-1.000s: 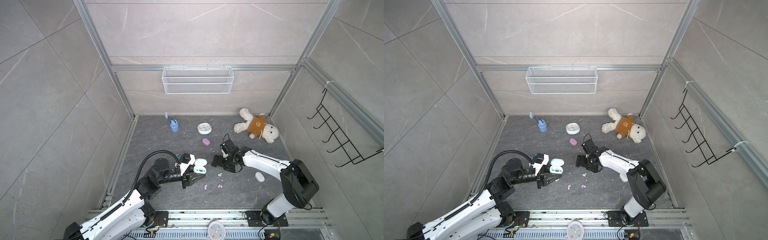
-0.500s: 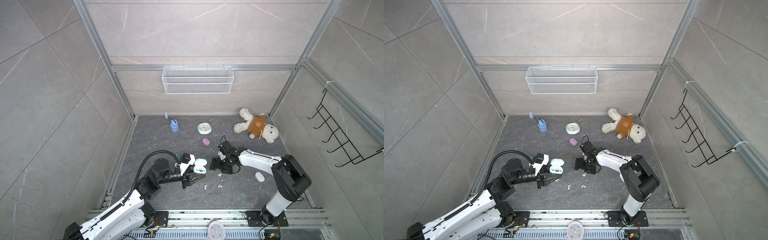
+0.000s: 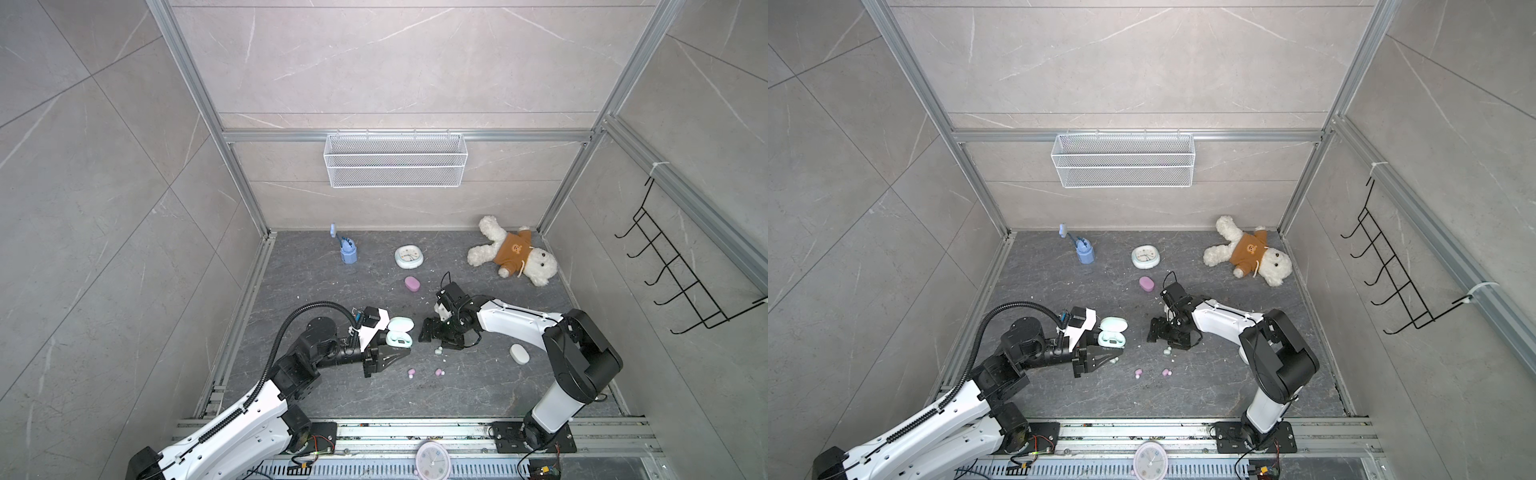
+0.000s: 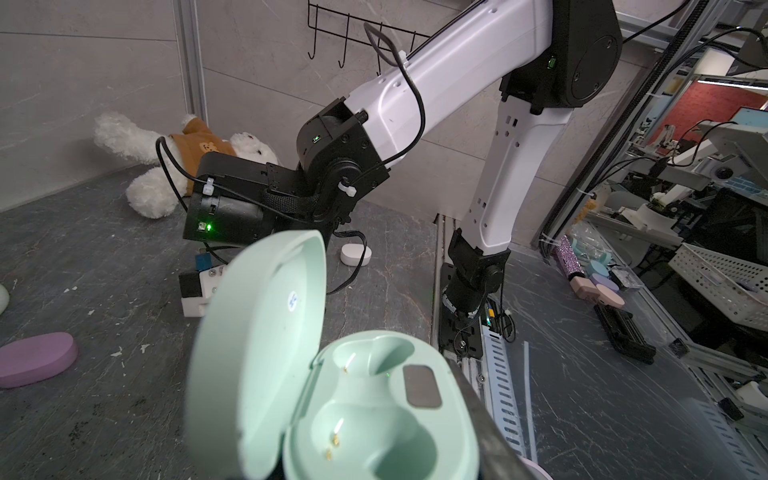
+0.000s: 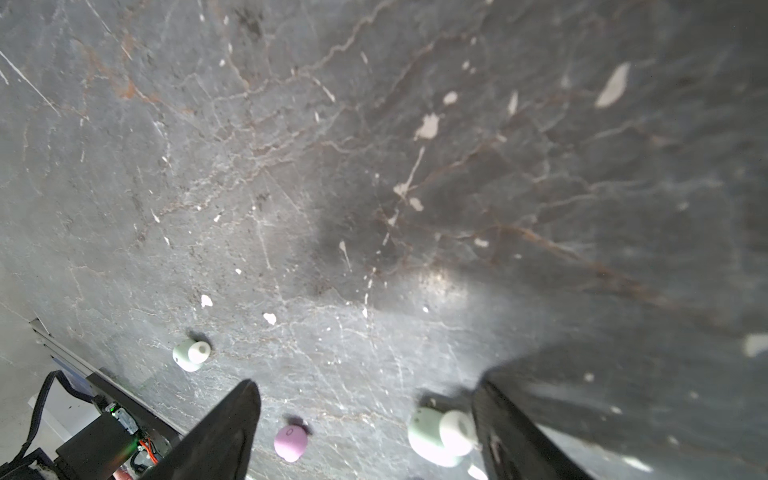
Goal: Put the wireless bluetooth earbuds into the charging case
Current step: 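Position the open right gripper above a mint earbud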
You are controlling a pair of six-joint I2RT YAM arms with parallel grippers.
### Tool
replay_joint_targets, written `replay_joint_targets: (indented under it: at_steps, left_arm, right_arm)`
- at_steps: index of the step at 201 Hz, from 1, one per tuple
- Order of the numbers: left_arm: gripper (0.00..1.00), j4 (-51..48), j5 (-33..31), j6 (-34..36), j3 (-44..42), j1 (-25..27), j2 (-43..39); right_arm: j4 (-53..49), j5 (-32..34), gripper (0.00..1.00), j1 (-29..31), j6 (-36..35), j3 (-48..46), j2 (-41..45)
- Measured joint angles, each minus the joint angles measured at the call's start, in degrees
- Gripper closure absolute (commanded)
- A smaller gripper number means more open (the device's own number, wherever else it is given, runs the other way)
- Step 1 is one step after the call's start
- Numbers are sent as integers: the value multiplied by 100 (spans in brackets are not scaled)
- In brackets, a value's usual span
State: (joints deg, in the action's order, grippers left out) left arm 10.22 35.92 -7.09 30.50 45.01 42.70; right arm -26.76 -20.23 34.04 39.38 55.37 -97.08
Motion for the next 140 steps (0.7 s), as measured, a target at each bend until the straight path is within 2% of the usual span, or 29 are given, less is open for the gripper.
replay_joint_targets:
  at_steps: [105, 140]
  left_arm:
    - [81, -96, -7, 0, 0, 0, -2]
    - [81, -125, -7, 0, 0, 0, -2]
  right_arm:
    - [-24, -94, 17, 168, 197, -358, 332]
    - [-280, 181, 23, 175, 205, -332, 511]
